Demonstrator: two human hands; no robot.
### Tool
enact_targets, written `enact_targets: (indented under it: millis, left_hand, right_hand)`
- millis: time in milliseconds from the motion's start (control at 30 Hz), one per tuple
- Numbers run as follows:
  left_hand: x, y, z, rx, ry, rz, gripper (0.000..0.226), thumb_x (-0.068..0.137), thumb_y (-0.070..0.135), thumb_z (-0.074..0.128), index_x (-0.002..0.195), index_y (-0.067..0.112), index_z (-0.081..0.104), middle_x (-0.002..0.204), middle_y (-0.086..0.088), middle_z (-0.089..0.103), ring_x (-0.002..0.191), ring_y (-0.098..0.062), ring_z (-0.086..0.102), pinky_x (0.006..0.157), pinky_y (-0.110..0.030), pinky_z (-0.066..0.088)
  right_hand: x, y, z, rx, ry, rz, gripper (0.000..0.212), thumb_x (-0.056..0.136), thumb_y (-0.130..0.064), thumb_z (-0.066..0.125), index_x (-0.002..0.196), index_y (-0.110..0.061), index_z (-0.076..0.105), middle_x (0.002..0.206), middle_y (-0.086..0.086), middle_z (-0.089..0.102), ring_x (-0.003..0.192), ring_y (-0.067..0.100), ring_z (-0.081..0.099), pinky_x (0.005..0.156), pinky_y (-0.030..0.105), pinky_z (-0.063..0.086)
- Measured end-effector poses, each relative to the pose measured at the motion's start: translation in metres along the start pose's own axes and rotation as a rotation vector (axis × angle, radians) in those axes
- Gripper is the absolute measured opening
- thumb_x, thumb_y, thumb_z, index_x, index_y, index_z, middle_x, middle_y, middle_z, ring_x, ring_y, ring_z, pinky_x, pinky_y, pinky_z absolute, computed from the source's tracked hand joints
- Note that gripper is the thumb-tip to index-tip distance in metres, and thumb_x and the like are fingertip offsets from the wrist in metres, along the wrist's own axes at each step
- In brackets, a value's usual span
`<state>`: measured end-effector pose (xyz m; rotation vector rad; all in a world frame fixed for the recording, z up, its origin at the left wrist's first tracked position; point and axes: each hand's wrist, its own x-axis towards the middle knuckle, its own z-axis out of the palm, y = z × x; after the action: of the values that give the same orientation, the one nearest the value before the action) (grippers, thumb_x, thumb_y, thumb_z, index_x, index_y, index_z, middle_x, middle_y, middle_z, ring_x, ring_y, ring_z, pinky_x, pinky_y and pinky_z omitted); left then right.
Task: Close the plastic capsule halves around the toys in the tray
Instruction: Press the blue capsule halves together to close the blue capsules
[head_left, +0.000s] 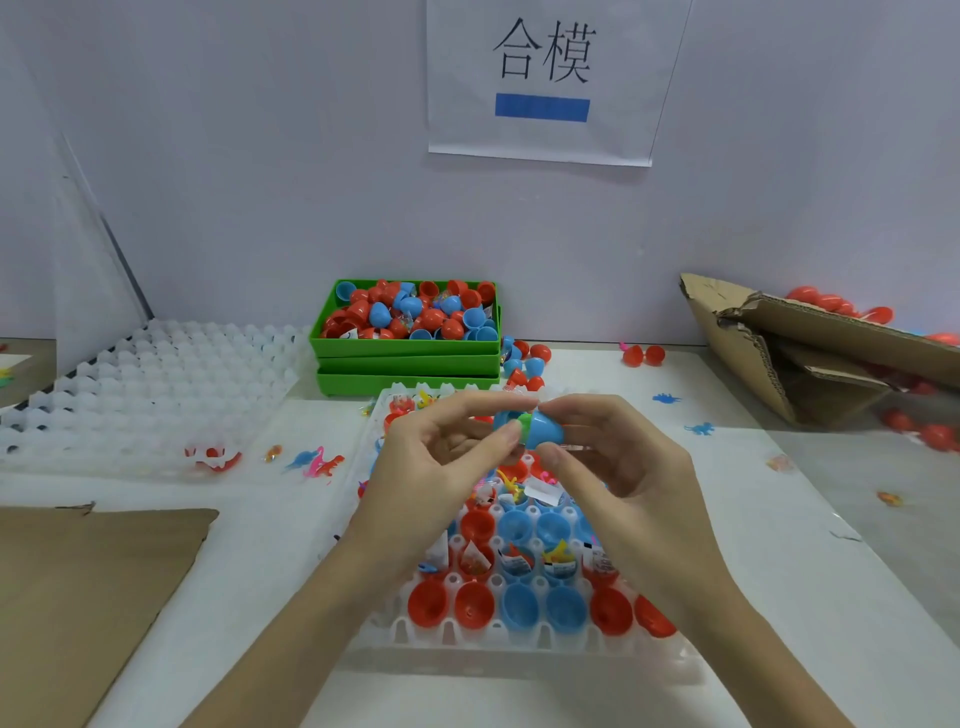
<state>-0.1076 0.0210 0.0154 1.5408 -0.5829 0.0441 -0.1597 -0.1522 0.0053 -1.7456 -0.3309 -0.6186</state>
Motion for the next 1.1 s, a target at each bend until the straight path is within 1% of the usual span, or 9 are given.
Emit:
enact_targets:
  millis: [67, 200, 300, 433, 567, 667, 800, 933, 1100]
  left_hand:
    - [-0.001, 0.000, -0.001, 0.050, 0.006, 0.036, 0.023, 0.094, 0.020, 0.071, 0.114, 0.028, 0.078, 0.103, 0.010, 0.079, 0.094, -0.011, 0.077, 0.081, -0.016, 0.058]
    - [0.001, -0.001, -0.003, 0.019, -0.002, 0.007, 0.024, 0.099, 0.007, 0.067, 0.117, 0.019, 0.075, 0.107, 0.004, 0.080, 0.099, -0.015, 0.078, 0.088, -0.027, 0.061]
    - [-0.001, -0.001, 0.002, 0.056, 0.048, 0.066, 0.026, 0.097, 0.001, 0.068, 0.117, 0.017, 0.073, 0.103, 0.007, 0.079, 0.096, -0.012, 0.077, 0.083, -0.020, 0.060]
    - [-0.003, -0.002, 0.003, 0.096, 0.087, 0.143, 0.024, 0.095, 0.001, 0.070, 0.114, 0.014, 0.074, 0.105, 0.010, 0.078, 0.099, -0.009, 0.075, 0.084, -0.017, 0.057]
    - [-0.002, 0.000, -0.002, 0.132, -0.015, 0.184, 0.030, 0.094, 0.004, 0.073, 0.122, 0.015, 0.073, 0.111, 0.009, 0.076, 0.106, -0.011, 0.073, 0.088, -0.019, 0.058]
    - [0.000, -0.001, -0.004, 0.230, -0.044, 0.195, 0.033, 0.090, 0.009, 0.078, 0.121, 0.020, 0.073, 0.111, 0.010, 0.076, 0.103, -0.012, 0.074, 0.088, -0.022, 0.060]
    - [0.001, -0.002, -0.007, 0.187, -0.045, 0.178, 0.025, 0.092, 0.008, 0.075, 0.115, 0.018, 0.073, 0.109, 0.013, 0.076, 0.104, -0.011, 0.074, 0.087, -0.019, 0.058]
    - [0.001, -0.003, -0.005, 0.224, -0.037, 0.223, 0.018, 0.093, 0.004, 0.074, 0.107, 0.013, 0.071, 0.103, 0.010, 0.074, 0.099, -0.014, 0.074, 0.084, -0.022, 0.060]
    - [0.001, -0.007, -0.005, 0.331, -0.026, 0.273, 0.015, 0.092, 0.002, 0.075, 0.104, 0.010, 0.072, 0.099, 0.005, 0.074, 0.093, -0.013, 0.074, 0.079, -0.022, 0.061]
  right_hand:
    - [0.000, 0.000, -0.001, 0.011, -0.002, 0.003, 0.028, 0.091, -0.015, 0.073, 0.118, -0.021, 0.069, 0.112, -0.011, 0.073, 0.107, 0.015, 0.071, 0.086, 0.021, 0.058]
    - [0.001, -0.001, -0.001, 0.026, 0.005, 0.010, 0.028, 0.090, -0.014, 0.073, 0.116, -0.025, 0.069, 0.110, -0.017, 0.073, 0.105, 0.008, 0.071, 0.083, 0.014, 0.056]
    - [0.000, 0.000, 0.001, 0.029, -0.012, 0.002, 0.029, 0.092, -0.013, 0.073, 0.118, -0.025, 0.069, 0.112, -0.015, 0.073, 0.107, 0.011, 0.071, 0.086, 0.016, 0.056]
    - [-0.002, 0.001, 0.003, 0.032, 0.011, -0.006, 0.029, 0.092, -0.012, 0.073, 0.119, -0.023, 0.068, 0.113, -0.011, 0.073, 0.108, 0.015, 0.071, 0.088, 0.018, 0.057]
    - [-0.001, 0.001, 0.000, 0.045, 0.023, 0.009, 0.029, 0.092, -0.013, 0.074, 0.119, -0.023, 0.068, 0.113, -0.009, 0.073, 0.109, 0.015, 0.071, 0.087, 0.019, 0.057]
    - [-0.001, 0.002, -0.001, 0.042, 0.017, 0.015, 0.028, 0.092, -0.011, 0.073, 0.118, -0.023, 0.069, 0.111, -0.012, 0.073, 0.107, 0.012, 0.071, 0.086, 0.017, 0.056]
    - [-0.001, 0.001, 0.002, 0.062, 0.023, 0.043, 0.028, 0.091, -0.013, 0.073, 0.117, -0.023, 0.070, 0.109, -0.013, 0.074, 0.104, 0.011, 0.072, 0.084, 0.015, 0.056]
    - [0.000, 0.000, 0.000, 0.107, 0.023, 0.100, 0.027, 0.090, -0.018, 0.073, 0.117, -0.024, 0.071, 0.109, -0.009, 0.076, 0.101, 0.016, 0.074, 0.084, 0.020, 0.058]
    - [-0.001, 0.000, 0.001, 0.118, -0.015, 0.118, 0.025, 0.092, -0.015, 0.071, 0.116, -0.024, 0.071, 0.110, -0.007, 0.076, 0.103, 0.017, 0.074, 0.086, 0.022, 0.058]
